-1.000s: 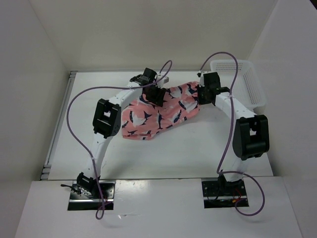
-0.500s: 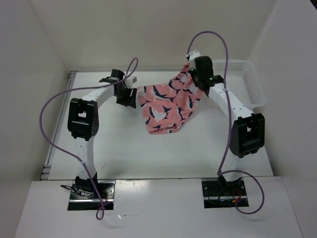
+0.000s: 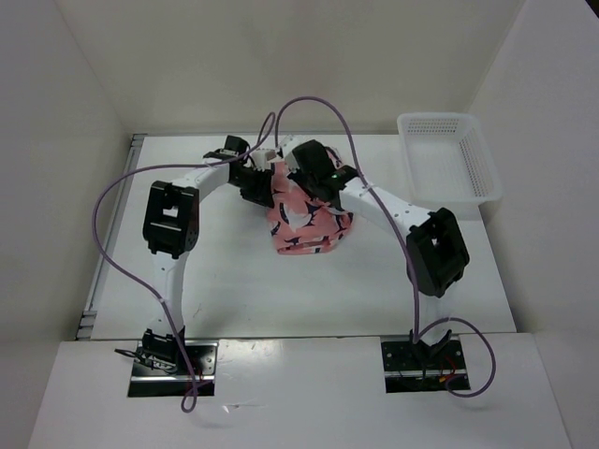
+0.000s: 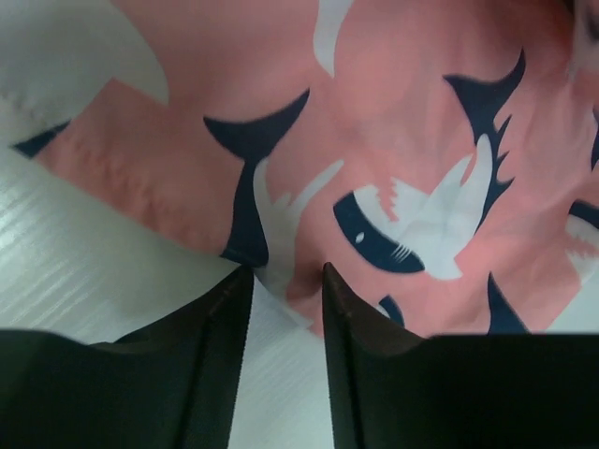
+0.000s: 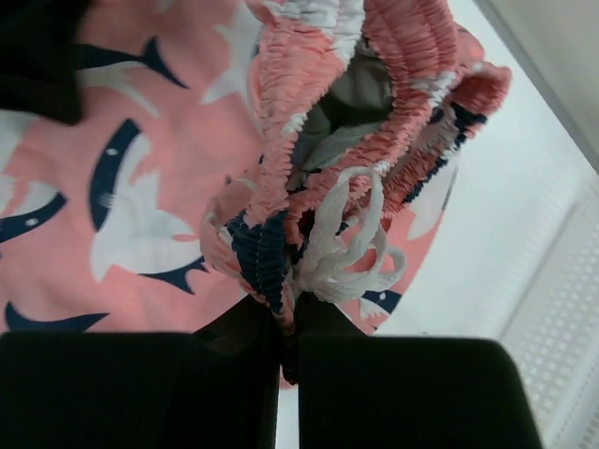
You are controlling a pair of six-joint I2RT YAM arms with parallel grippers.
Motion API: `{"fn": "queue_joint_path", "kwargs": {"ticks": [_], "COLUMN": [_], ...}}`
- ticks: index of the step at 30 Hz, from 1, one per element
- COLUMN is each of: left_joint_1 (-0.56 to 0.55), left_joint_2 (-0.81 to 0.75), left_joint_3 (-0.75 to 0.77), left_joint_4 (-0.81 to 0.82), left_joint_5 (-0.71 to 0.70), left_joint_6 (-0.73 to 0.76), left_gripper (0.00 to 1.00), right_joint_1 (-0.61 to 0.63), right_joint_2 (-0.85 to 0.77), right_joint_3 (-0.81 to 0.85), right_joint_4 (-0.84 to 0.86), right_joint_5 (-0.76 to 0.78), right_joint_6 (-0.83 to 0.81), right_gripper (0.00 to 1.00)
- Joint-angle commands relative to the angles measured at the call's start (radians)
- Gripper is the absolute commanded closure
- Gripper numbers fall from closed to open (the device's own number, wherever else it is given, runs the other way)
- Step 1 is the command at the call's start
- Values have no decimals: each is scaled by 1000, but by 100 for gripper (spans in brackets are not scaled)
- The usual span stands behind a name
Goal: Fold and stack the shorts
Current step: Fold the shorts
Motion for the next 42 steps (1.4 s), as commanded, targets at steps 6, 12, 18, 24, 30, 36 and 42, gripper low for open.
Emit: {"fn": "queue_joint_path", "kwargs": {"ticks": [6, 12, 18, 24, 30, 36, 42], "left_joint_1": [8, 73, 174, 140, 24, -21, -21], "left_joint_2": [114, 114, 51, -77, -51, 49, 124], "left_joint_3": [100, 139, 180, 240, 240, 292, 354], "left_joint_4": [-39, -72, -107, -153, -179, -159, -179], "left_joint_5": [8, -24, -85, -29, 40, -12, -49], "left_joint_6": [10, 10, 10, 10, 10, 10, 10], "left_gripper": [62, 47, 38, 23, 1, 1, 16], "right_joint_1": [166, 204, 204, 204, 181, 97, 74], "right_joint_2": [108, 105, -14, -68, -41, 41, 101], "right_joint_3": [71, 187, 154, -126, -225, -225, -282], "right_joint_4": [-18, -75, -76, 26, 146, 198, 255], "right_joint_5": [-72, -298, -296, -136, -75, -65, -12], "right_joint_6": [56, 85, 29, -93, -162, -154, -205], "right_gripper": [70, 29, 28, 28, 23, 31, 46]}}
